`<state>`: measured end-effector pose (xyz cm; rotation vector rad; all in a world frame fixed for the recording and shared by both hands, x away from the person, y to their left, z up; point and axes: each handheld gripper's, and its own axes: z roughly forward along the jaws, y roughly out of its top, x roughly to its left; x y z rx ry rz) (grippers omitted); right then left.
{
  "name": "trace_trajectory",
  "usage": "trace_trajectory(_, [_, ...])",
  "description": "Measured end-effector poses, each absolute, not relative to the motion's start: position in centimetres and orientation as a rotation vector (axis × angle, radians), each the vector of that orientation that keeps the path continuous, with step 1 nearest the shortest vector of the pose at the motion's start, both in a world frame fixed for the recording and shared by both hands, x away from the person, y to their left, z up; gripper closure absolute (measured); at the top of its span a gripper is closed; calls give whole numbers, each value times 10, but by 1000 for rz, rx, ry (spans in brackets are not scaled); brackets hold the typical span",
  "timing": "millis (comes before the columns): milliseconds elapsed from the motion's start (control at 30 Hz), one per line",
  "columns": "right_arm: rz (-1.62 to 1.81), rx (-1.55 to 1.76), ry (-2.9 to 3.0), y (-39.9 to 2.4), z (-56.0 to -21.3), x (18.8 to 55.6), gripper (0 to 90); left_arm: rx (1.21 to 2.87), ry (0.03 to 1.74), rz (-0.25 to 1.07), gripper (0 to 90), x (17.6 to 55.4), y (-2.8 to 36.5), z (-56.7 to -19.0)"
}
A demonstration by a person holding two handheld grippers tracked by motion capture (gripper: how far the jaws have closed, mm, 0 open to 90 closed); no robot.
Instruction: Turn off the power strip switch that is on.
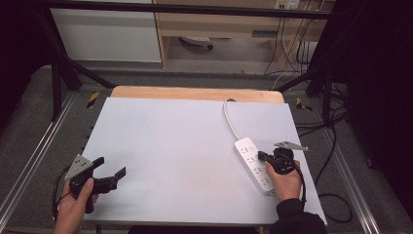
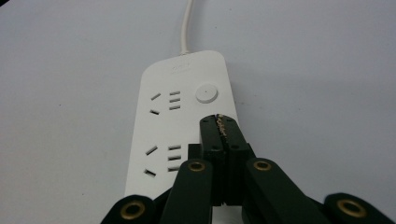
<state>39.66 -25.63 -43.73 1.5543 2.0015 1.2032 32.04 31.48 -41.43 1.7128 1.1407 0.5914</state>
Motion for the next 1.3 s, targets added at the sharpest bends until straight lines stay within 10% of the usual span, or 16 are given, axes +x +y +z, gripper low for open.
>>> trace_trajectory(1300, [1162, 1518, 2015, -252, -437, 396, 900, 1719, 1150, 589, 64, 320, 314, -415])
